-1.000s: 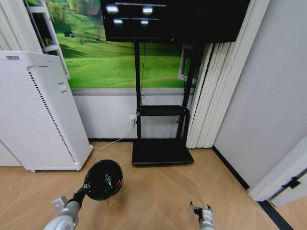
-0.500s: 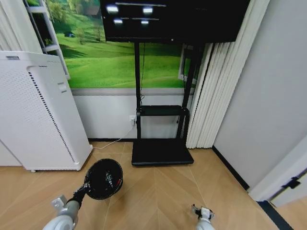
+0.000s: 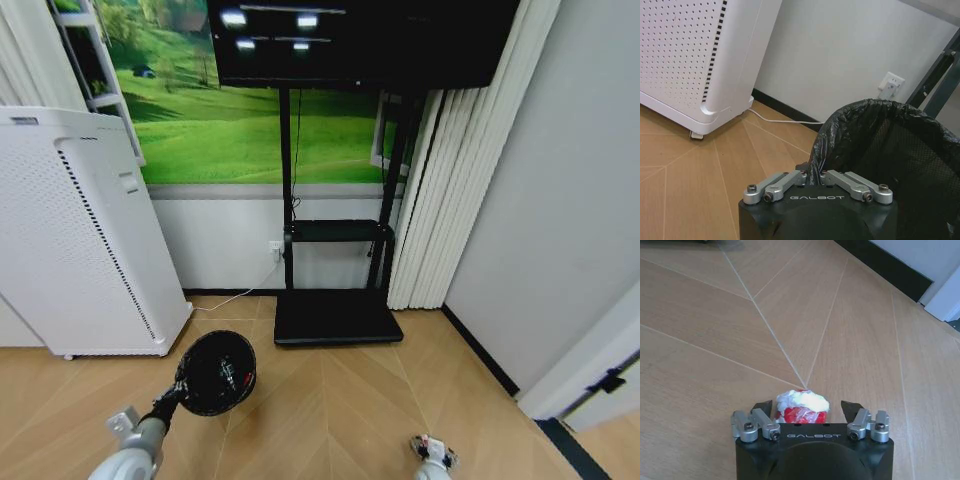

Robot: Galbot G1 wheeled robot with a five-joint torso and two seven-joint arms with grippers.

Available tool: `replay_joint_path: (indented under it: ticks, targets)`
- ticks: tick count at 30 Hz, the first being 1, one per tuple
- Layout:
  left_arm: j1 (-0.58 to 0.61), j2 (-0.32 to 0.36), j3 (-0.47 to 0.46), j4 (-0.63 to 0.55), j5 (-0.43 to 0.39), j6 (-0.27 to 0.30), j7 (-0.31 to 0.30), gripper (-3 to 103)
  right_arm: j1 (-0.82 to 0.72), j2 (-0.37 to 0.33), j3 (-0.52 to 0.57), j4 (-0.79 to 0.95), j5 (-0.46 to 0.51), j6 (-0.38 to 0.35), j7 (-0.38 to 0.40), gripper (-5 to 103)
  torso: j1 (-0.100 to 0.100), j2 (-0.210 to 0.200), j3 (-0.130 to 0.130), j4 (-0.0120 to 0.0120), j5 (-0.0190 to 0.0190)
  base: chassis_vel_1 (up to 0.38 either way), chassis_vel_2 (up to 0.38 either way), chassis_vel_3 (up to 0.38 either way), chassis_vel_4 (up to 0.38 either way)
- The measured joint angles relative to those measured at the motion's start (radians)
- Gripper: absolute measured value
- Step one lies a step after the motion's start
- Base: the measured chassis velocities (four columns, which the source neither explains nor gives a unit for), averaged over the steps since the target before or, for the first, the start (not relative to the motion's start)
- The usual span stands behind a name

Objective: Pick up the trash bin and place the garbage on the floor into it.

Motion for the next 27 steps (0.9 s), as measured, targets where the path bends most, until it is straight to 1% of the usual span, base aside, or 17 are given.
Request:
replay_joint_path:
  ticks: [2,3,5,6,9,10,11,12,14,15,18,19,20,22,23,25,27]
  targets:
    - [-0.001,0.002,0.0,0.0,-0.002,0.0,-0.001,3,0.003,0.002,-0.003,0.003,0.008,-0.001,0.001,68,0.0,0.0,0.0,0.0001,0.0002,0.0,0.0,0.0,0.0]
    - [-0.001,0.002,0.0,0.0,-0.002,0.0,-0.001,3,0.003,0.002,-0.003,0.003,0.008,-0.001,0.001,68,0.0,0.0,0.0,0.0001,0.0002,0.0,0.0,0.0,0.0]
    - [-0.001,0.002,0.0,0.002,-0.002,0.0,-0.001,3,-0.012,-0.004,-0.007,0.033,0.024,-0.013,0.006,57,0.0,0.0,0.0,0.0,0.0006,0.0,0.0,0.0,0.0]
    - [-0.001,0.002,0.0,0.002,-0.002,0.0,-0.001,3,-0.012,-0.004,-0.007,0.033,0.024,-0.013,0.006,57,0.0,0.0,0.0,0.0,0.0006,0.0,0.0,0.0,0.0]
    - [-0.002,0.002,0.0,0.006,-0.001,0.0,-0.001,3,-0.043,-0.012,0.003,0.075,0.041,-0.021,0.014,41,0.0,0.0,0.0,0.0,0.0005,0.0,0.0,0.0,0.0]
    - [-0.002,0.002,0.0,0.006,-0.001,0.0,-0.001,3,-0.043,-0.012,0.003,0.075,0.041,-0.021,0.014,41,0.0,0.0,0.0,0.0,0.0005,0.0,0.0,0.0,0.0]
    - [-0.003,0.002,0.001,0.007,-0.001,0.0,-0.001,3,-0.055,-0.014,0.01,0.093,0.049,-0.022,0.016,37,0.0,0.0,0.0,0.0,0.0005,0.0,0.0,0.0,0.0]
    - [-0.003,0.002,0.001,0.007,-0.001,0.0,-0.001,3,-0.055,-0.014,0.01,0.093,0.049,-0.022,0.016,37,0.0,0.0,0.0,0.0,0.0005,0.0,0.0,0.0,0.0]
    - [-0.005,0.004,0.004,0.007,-0.001,0.0,-0.001,3,-0.084,-0.019,0.026,0.142,0.063,-0.026,0.017,32,0.0,0.0,0.0,-0.0001,0.0005,0.0,0.0,0.0,0.0]
    - [-0.005,0.004,0.004,0.007,-0.001,0.0,-0.001,3,-0.084,-0.019,0.026,0.142,0.063,-0.026,0.017,32,0.0,0.0,0.0,-0.0001,0.0005,0.0,0.0,0.0,0.0]
    - [-0.009,0.008,0.012,0.007,-0.001,0.0,-0.003,3,-0.123,-0.03,0.049,0.243,0.087,-0.038,0.023,30,0.0,0.0,0.0,0.0,0.0004,0.0,0.0,0.0,0.0]
    - [-0.009,0.008,0.012,0.007,-0.001,0.0,-0.003,3,-0.123,-0.03,0.049,0.243,0.087,-0.038,0.023,30,0.0,0.0,0.0,0.0,0.0004,0.0,0.0,0.0,0.0]
    - [-0.011,0.011,0.015,0.007,-0.001,0.0,-0.003,3,-0.141,-0.037,0.06,0.293,0.09,-0.042,0.02,30,0.0,0.0,0.0,0.0,0.0005,0.0,0.0,0.0,0.0]
    - [-0.012,0.019,0.022,0.007,-0.001,0.0,-0.004,3,-0.187,-0.071,0.086,0.416,0.111,-0.045,-0.017,30,0.0,0.0,0.0,0.0001,0.0007,0.0,0.0,0.0,0.0]
    - [-0.012,0.019,0.022,0.007,-0.001,0.0,-0.004,3,-0.187,-0.071,0.086,0.416,0.111,-0.045,-0.017,30,0.0,0.0,0.0,0.0001,0.0007,0.0,0.0,0.0,0.0]
    - [-0.013,0.03,0.037,0.008,0.004,0.0,0.001,3,-0.263,-0.139,0.106,0.625,0.173,-0.047,-0.08,30,0.0,0.0,0.0,-0.0001,0.0003,0.0,0.0,0.0,0.0]
    - [-0.014,0.039,0.05,0.012,0.012,0.002,0.009,3,-0.324,-0.182,0.112,0.773,0.213,-0.047,-0.111,30,0.0,0.0,0.0,0.0002,-0.0005,0.0,0.0,0.0,0.0]
